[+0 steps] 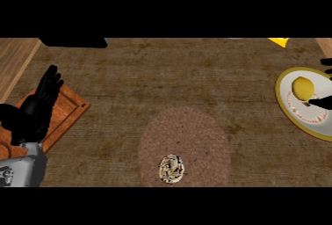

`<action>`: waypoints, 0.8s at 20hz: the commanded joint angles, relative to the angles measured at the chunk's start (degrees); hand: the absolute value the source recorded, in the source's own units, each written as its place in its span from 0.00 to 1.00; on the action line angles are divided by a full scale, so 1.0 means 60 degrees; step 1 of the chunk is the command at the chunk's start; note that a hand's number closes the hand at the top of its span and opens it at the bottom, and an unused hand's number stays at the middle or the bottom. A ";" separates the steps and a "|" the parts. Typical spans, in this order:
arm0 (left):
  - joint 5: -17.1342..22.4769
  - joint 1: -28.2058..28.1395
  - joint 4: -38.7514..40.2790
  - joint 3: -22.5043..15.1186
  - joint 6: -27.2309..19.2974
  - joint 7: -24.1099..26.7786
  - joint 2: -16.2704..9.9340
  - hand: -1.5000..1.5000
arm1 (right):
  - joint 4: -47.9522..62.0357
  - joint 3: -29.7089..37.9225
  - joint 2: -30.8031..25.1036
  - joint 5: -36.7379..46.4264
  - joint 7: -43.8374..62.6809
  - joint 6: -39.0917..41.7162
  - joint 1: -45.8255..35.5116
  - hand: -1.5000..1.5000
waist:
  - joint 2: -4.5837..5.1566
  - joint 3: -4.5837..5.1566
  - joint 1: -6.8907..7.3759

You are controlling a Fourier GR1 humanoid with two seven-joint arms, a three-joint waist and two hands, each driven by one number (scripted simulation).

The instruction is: Pick the lemon from the placemat and place it in the bowl

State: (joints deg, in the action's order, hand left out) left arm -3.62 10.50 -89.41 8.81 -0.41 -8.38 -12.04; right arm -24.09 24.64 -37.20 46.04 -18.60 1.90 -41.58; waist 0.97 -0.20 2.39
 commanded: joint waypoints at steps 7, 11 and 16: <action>0.0212 -0.0020 0.0159 0.0324 0.0150 -0.0091 -0.0243 0.50 | 0.1078 0.3391 -0.0521 -0.3643 -0.1552 0.1727 -0.0643 0.00 | -0.0059 -0.0017 -0.0234; 0.0007 0.0124 0.0017 0.0093 -0.0048 -0.0172 -0.0048 0.50 | 0.1755 0.4093 -0.1712 -0.4328 -0.1559 0.3047 -0.0160 0.00 | -0.0023 -0.0016 -0.0219; 0.0003 -0.0081 -0.0159 0.0084 0.0003 -0.0066 -0.0059 0.50 | 0.2271 0.4279 -0.2972 -0.4518 -0.1826 0.4594 0.0943 0.00 | -0.0010 -0.0031 -0.0148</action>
State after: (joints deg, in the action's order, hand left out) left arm -3.17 10.36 -88.99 9.98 -0.09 -7.89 -12.79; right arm -12.69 48.66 -50.13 20.69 -28.49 23.12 -39.60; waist 0.91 -0.32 1.35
